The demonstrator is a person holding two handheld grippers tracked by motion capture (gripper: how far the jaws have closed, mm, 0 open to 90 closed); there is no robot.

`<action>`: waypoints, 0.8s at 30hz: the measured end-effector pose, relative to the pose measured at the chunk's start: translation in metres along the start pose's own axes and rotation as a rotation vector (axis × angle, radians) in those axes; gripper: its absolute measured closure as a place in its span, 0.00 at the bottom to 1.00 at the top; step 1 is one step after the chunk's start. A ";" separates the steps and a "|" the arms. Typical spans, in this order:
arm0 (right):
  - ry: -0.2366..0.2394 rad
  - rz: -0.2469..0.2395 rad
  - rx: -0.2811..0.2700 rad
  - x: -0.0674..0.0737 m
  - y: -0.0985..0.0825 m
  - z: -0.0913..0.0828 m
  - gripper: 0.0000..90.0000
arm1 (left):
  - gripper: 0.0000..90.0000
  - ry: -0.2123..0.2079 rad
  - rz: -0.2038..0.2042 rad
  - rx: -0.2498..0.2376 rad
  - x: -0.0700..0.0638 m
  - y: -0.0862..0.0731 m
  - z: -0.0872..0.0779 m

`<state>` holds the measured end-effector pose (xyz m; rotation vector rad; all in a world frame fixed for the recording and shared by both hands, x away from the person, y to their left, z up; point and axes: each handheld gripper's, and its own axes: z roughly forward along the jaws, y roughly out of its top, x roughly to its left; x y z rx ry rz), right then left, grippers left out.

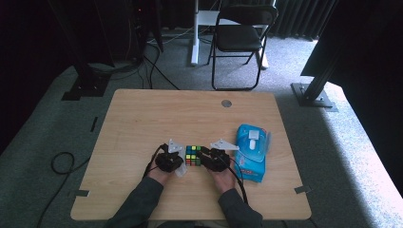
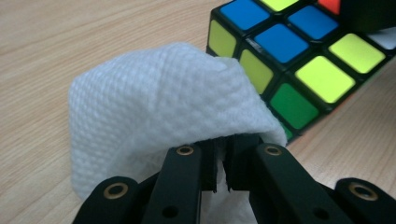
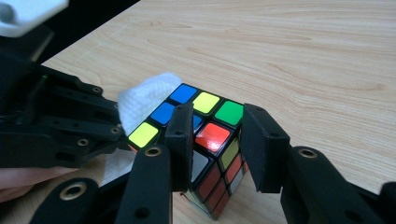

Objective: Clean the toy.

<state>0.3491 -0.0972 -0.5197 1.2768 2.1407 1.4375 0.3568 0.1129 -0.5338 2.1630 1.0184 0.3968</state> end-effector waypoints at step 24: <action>0.007 0.009 -0.001 -0.001 0.000 0.000 0.73 | 0.95 0.007 0.023 -0.016 -0.010 -0.010 -0.007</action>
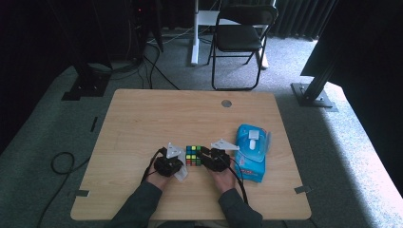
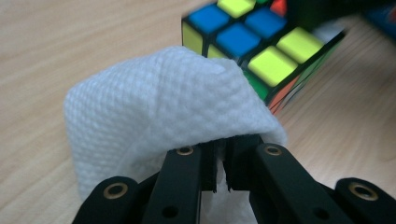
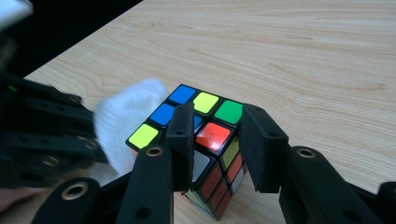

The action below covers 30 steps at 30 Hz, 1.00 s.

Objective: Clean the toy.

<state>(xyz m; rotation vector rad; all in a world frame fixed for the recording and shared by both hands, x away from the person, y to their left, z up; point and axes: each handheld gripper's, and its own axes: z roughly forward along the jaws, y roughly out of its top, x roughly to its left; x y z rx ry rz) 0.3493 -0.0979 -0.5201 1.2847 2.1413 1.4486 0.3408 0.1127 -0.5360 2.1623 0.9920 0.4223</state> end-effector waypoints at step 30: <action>0.018 -0.142 0.057 0.005 0.007 0.000 0.67 | 0.95 -0.053 -0.059 -0.080 0.029 0.017 -0.009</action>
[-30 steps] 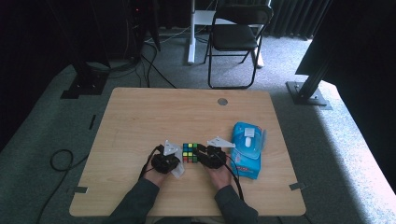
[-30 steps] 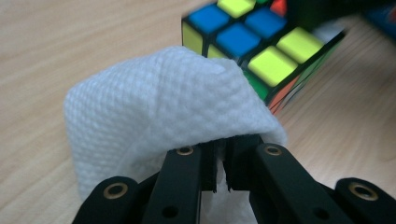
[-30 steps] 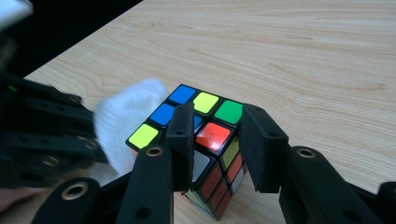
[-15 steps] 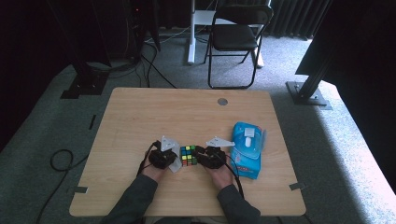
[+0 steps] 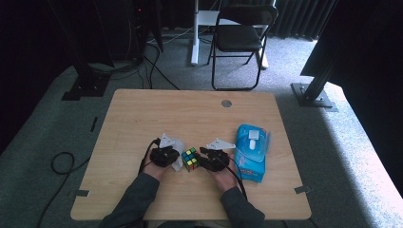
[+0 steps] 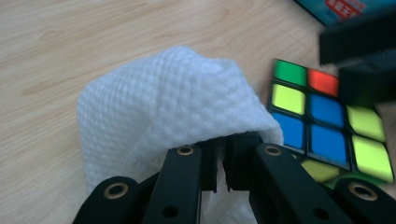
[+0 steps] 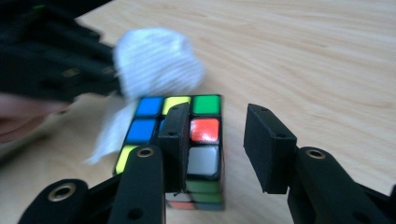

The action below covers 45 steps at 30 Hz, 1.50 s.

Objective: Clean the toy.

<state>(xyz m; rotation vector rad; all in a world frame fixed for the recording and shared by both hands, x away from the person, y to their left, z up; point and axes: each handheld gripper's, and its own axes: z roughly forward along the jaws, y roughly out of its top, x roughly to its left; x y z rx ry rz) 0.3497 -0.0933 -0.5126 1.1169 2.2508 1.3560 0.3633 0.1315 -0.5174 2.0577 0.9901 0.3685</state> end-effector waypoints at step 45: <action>-0.118 0.183 -0.011 -0.004 0.002 0.000 0.77 | 0.95 0.036 -0.001 -0.043 -0.023 0.004 0.006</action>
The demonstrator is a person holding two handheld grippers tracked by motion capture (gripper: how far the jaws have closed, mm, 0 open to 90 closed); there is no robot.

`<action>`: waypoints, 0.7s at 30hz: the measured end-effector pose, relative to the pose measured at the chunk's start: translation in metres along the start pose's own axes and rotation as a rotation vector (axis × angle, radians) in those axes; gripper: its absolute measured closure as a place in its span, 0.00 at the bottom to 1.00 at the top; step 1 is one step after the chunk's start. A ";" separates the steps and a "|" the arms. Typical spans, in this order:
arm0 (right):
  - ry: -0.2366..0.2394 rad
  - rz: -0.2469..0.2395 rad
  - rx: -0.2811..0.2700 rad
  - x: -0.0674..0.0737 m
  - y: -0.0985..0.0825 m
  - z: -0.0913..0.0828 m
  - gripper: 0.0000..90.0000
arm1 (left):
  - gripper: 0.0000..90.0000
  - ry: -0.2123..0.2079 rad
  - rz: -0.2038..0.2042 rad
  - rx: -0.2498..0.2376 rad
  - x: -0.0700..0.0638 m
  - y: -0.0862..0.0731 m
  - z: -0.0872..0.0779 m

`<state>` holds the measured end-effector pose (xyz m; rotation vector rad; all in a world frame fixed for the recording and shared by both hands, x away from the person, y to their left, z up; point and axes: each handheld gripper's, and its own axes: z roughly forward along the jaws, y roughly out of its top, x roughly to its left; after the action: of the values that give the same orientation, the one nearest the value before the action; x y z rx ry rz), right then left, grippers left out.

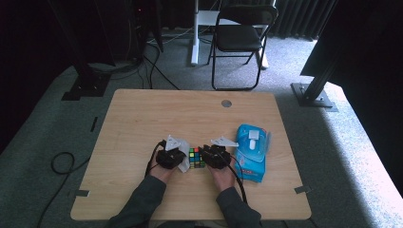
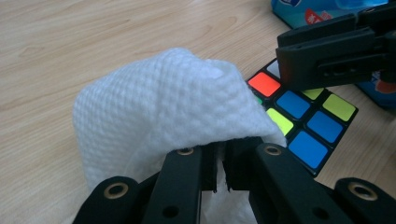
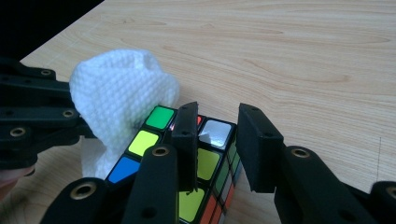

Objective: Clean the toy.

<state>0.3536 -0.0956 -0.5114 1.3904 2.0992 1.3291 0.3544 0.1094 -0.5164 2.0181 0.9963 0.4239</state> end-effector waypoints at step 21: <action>-0.002 0.003 -0.010 0.000 -0.001 0.000 0.76 | 0.95 0.015 -0.016 0.097 -0.003 -0.018 0.018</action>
<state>0.3528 -0.0961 -0.5126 1.3915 2.0874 1.3368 0.3546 0.1039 -0.5418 2.0951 1.0594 0.3888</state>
